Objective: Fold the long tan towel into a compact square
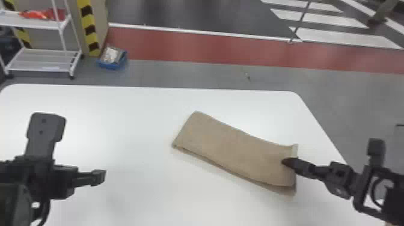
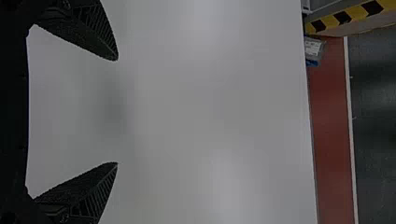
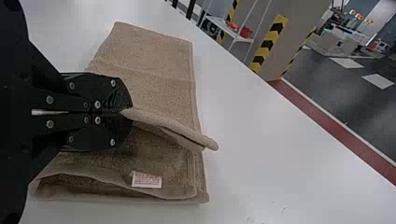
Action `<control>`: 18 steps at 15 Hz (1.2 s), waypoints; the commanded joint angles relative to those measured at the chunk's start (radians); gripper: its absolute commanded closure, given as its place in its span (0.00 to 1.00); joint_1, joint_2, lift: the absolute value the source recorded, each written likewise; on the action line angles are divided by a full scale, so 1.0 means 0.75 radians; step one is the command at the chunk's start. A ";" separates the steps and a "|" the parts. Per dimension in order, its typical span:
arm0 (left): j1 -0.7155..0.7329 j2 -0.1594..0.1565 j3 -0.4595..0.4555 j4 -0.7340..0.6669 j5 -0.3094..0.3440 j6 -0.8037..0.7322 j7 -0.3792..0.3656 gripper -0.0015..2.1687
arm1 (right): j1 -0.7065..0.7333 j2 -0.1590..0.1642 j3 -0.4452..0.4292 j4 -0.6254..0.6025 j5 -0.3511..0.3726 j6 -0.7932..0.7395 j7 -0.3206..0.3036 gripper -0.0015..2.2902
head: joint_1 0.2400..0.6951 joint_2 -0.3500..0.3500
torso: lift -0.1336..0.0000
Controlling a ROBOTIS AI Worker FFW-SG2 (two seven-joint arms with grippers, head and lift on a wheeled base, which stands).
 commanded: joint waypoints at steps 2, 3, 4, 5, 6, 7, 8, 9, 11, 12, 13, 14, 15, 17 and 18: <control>0.005 -0.001 -0.015 0.000 -0.005 0.000 0.002 0.04 | -0.005 -0.002 0.032 -0.048 -0.023 0.007 -0.002 0.59 | 1.00 0.20 | 0.07; 0.005 -0.001 -0.019 -0.002 -0.007 0.000 0.002 0.04 | 0.002 0.000 -0.052 -0.109 -0.080 0.007 -0.009 0.59 | 1.00 0.20 | 0.07; 0.005 0.001 -0.013 -0.006 -0.007 0.000 0.002 0.04 | 0.024 -0.008 -0.080 -0.124 -0.080 0.007 -0.002 0.59 | 1.00 0.21 | 0.07; 0.005 0.001 -0.008 -0.006 -0.007 0.000 0.000 0.04 | 0.042 -0.012 -0.064 -0.115 -0.060 0.007 0.006 0.59 | 1.00 0.20 | 0.07; 0.005 0.001 -0.008 -0.004 -0.007 0.000 0.000 0.04 | 0.059 0.006 -0.068 -0.064 -0.049 0.007 0.012 0.59 | 1.00 0.18 | 0.07; 0.003 0.001 -0.015 -0.004 -0.007 0.000 0.000 0.04 | 0.061 0.006 -0.060 -0.030 -0.047 0.007 0.024 0.59 | 1.00 0.18 | 0.07; 0.003 0.001 -0.017 -0.004 -0.007 0.000 0.000 0.04 | 0.061 0.006 -0.044 -0.028 -0.017 0.007 0.028 0.59 | 1.00 0.17 | 0.07; 0.003 0.001 -0.017 -0.004 -0.007 0.000 0.000 0.04 | 0.061 0.006 -0.025 -0.021 0.002 0.007 0.030 0.59 | 1.00 0.17 | 0.07; 0.007 0.001 -0.017 -0.004 -0.007 0.000 0.000 0.04 | 0.059 0.010 0.003 0.005 0.035 0.007 0.026 0.59 | 1.00 0.18 | 0.07; 0.007 0.001 -0.015 -0.004 -0.007 0.000 0.002 0.04 | 0.049 0.010 -0.001 0.020 0.035 0.007 0.026 0.59 | 1.00 0.18 | 0.07; 0.009 0.001 -0.008 -0.004 -0.007 0.000 0.000 0.04 | 0.047 0.008 -0.011 0.020 0.035 0.007 0.028 0.59 | 1.00 0.18 | 0.07; 0.009 0.001 -0.006 -0.004 -0.007 0.000 0.000 0.04 | 0.047 0.008 -0.031 0.017 0.028 0.007 0.028 0.55 | 1.00 0.18 | 0.07; 0.009 0.001 -0.004 -0.004 -0.007 0.000 0.000 0.04 | 0.057 0.008 -0.052 0.003 0.018 0.007 0.028 0.36 | 1.00 0.18 | 0.07; 0.007 0.003 -0.002 0.000 -0.007 -0.004 0.000 0.04 | 0.087 0.006 -0.105 -0.023 0.010 0.007 0.018 0.00 | 1.00 0.17 | 0.07; 0.005 0.003 -0.002 0.006 -0.007 -0.020 0.000 0.04 | 0.089 0.006 -0.130 -0.044 0.010 0.007 0.018 0.00 | 1.00 0.16 | 0.07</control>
